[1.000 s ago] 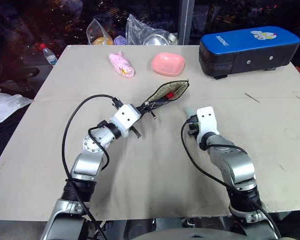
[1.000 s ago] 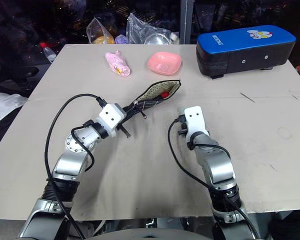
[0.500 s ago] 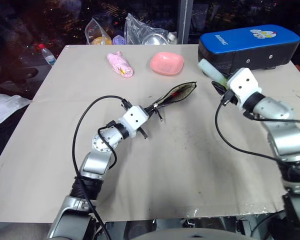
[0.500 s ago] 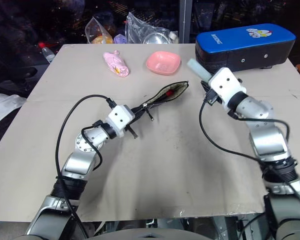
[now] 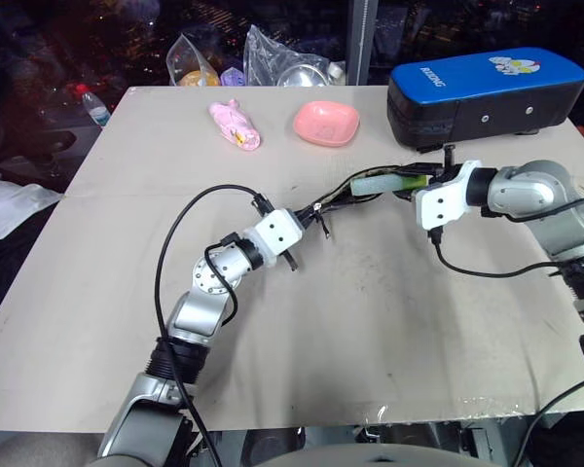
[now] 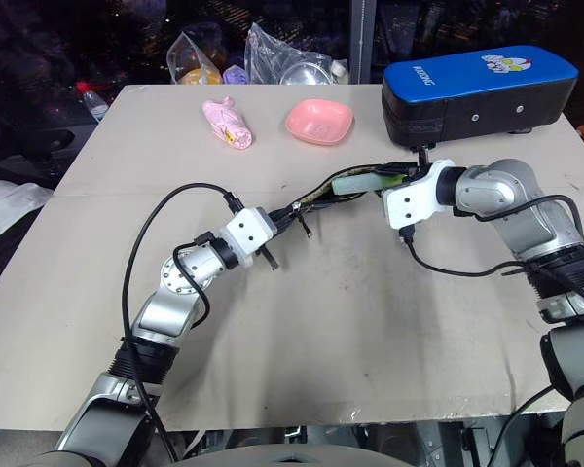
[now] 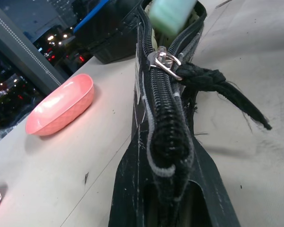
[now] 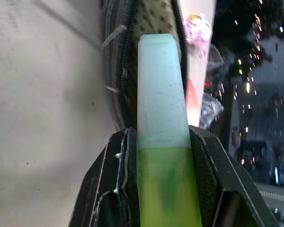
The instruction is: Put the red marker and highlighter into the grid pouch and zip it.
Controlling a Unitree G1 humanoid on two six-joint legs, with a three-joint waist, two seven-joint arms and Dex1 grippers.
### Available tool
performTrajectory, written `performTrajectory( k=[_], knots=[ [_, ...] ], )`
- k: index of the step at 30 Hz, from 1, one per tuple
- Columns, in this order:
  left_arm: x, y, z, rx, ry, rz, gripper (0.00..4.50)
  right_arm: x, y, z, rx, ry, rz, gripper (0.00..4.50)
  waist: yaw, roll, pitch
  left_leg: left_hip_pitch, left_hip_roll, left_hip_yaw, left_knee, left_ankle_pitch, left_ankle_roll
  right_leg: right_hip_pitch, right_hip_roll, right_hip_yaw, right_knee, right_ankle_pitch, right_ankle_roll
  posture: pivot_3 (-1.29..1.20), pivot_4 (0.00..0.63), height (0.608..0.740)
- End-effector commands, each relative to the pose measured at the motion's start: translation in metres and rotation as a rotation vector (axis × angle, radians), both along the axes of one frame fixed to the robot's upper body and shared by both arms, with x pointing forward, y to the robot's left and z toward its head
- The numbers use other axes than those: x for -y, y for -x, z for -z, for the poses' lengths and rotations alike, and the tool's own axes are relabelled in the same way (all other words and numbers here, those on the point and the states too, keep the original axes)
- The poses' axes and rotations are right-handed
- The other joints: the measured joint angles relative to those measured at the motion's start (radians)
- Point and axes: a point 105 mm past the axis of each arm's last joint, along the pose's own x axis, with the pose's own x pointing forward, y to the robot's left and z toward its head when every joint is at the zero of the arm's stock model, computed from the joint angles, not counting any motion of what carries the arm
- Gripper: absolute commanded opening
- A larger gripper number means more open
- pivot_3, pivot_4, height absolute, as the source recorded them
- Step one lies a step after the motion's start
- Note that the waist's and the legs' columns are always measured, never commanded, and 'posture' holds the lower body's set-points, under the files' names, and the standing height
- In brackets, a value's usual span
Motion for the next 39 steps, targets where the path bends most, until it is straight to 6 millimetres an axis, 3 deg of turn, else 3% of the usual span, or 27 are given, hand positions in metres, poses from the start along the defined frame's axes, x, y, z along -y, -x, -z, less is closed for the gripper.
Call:
performTrajectory(
  k=[1, 11, 13, 17, 19, 22, 26, 31, 39],
  knots=[
    [0.011, 0.004, -0.017, 0.078, 0.007, 0.038, 0.00, -0.014, 0.000, -0.013, 0.068, 0.034, -0.078, 0.89, 0.000, 0.000, 0.000, 0.000, 0.000, 0.000, 0.000, 0.000, 0.000, 0.000, 0.000, 0.000, 0.000, 0.000, 0.000, 0.00, 0.150, 0.717],
    [0.021, 0.007, -0.019, 0.103, -0.022, 0.084, 0.00, -0.046, -0.004, 0.001, 0.037, 0.068, -0.181, 0.89, 0.001, 0.000, 0.000, 0.000, 0.000, 0.001, 0.001, 0.000, 0.000, 0.000, 0.000, 0.000, 0.001, 0.000, 0.000, 0.00, 0.150, 0.717],
    [0.017, 0.005, -0.017, 0.094, -0.014, 0.066, 0.00, -0.045, -0.011, 0.002, 0.029, 0.051, -0.147, 1.88, 0.000, 0.000, 0.000, 0.000, 0.000, 0.001, 0.001, 0.000, 0.000, 0.000, 0.000, 0.000, 0.001, 0.000, 0.000, 0.00, 0.150, 0.717],
    [0.010, -0.001, -0.014, 0.081, -0.004, 0.031, 0.00, -0.032, -0.023, -0.032, 0.044, -0.153, -0.050, 3.52, 0.002, 0.001, 0.000, 0.000, 0.001, 0.001, 0.001, 0.000, 0.000, 0.000, 0.000, 0.000, 0.001, 0.000, 0.000, 0.00, 0.150, 0.717],
    [0.010, -0.001, -0.011, 0.076, -0.009, 0.030, 0.00, -0.020, -0.024, -0.040, 0.051, -0.176, -0.017, 4.40, 0.005, 0.001, 0.000, 0.000, 0.001, 0.001, 0.001, 0.000, 0.000, 0.000, 0.000, 0.000, 0.001, 0.000, 0.000, 0.00, 0.150, 0.717],
    [0.013, 0.001, -0.008, 0.064, 0.003, 0.038, 0.00, 0.007, -0.021, -0.055, -0.043, -0.369, 0.086, 4.40, 0.013, 0.001, 0.000, 0.000, 0.000, 0.001, 0.001, 0.000, 0.000, 0.000, -0.001, 0.000, 0.000, 0.000, 0.000, 0.00, 0.150, 0.717],
    [0.013, 0.001, -0.007, 0.053, 0.014, 0.039, 0.00, 0.025, -0.006, -0.052, -0.151, -0.490, 0.161, 4.40, 0.015, 0.001, 0.000, 0.000, 0.001, 0.000, 0.001, 0.000, 0.000, 0.000, 0.000, 0.000, 0.001, 0.000, 0.000, 0.00, 0.150, 0.717],
    [0.014, 0.001, -0.005, 0.044, 0.027, 0.039, 0.00, 0.030, 0.015, -0.034, -0.248, -0.537, 0.208, 4.40, 0.014, 0.001, 0.000, 0.000, 0.001, -0.001, 0.001, 0.000, 0.000, 0.001, 0.000, -0.001, 0.001, 0.000, 0.000, 0.00, 0.150, 0.717],
    [0.011, -0.001, -0.008, 0.047, 0.036, 0.027, 0.00, 0.032, 0.019, -0.028, -0.401, -0.703, 0.289, 4.40, 0.014, 0.001, 0.000, 0.000, 0.000, 0.000, 0.001, 0.000, 0.000, 0.001, 0.000, 0.000, 0.001, 0.000, 0.000, 0.00, 0.150, 0.717]
  ],
)
